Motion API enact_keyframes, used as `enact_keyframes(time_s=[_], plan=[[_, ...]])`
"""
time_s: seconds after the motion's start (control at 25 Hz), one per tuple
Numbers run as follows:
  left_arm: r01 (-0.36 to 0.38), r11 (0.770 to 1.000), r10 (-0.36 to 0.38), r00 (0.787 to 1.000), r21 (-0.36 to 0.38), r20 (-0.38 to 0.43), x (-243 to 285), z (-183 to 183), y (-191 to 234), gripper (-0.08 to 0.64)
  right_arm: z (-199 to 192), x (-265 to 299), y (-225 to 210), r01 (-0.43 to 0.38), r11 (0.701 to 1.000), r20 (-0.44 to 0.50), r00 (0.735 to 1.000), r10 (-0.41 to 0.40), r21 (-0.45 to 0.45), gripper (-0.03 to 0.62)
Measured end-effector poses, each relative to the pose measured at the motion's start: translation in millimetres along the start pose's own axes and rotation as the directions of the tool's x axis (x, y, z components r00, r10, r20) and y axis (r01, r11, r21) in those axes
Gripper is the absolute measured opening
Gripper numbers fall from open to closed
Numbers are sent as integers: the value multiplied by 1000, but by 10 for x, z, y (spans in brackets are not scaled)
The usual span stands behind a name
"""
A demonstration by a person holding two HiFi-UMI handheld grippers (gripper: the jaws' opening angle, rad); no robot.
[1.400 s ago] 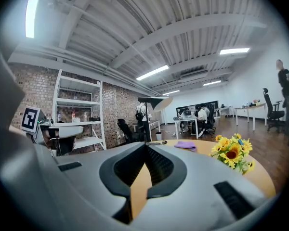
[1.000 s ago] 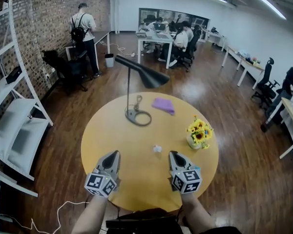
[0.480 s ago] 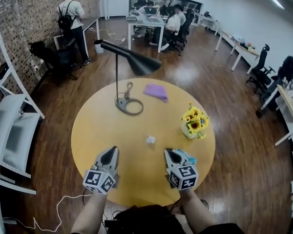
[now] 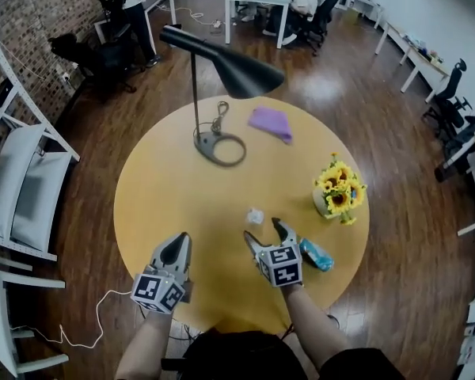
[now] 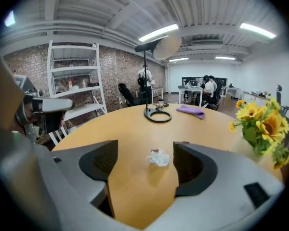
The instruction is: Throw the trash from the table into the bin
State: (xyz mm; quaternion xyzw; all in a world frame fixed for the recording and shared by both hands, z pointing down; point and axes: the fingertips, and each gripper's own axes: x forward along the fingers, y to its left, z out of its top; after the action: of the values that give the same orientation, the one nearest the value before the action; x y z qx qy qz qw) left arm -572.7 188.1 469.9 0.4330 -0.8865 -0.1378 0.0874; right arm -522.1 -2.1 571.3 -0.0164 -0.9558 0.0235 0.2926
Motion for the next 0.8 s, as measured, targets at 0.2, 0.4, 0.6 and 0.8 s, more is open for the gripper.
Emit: enact_keyframes(time_s=[0.2, 0.4, 0.6, 0.8], plan=[[-73, 996, 71, 996, -45, -57, 12, -229, 156, 5, -139, 393, -115, 14, 1000, -83, 996, -14, -3, 367], [-121, 990, 114, 989, -72, -97, 41, -409, 266, 5, -269, 704, -202, -5, 1000, -140, 990, 7, 14, 367], [-158, 984, 146, 981, -85, -131, -6, -577, 310, 5, -427, 826, -255, 8, 1000, -177, 984, -5, 16, 367], [-168, 982, 156, 979, -86, -133, -93, -595, 333, 5, -485, 826, -278, 33, 999, -192, 981, -34, -10, 234]])
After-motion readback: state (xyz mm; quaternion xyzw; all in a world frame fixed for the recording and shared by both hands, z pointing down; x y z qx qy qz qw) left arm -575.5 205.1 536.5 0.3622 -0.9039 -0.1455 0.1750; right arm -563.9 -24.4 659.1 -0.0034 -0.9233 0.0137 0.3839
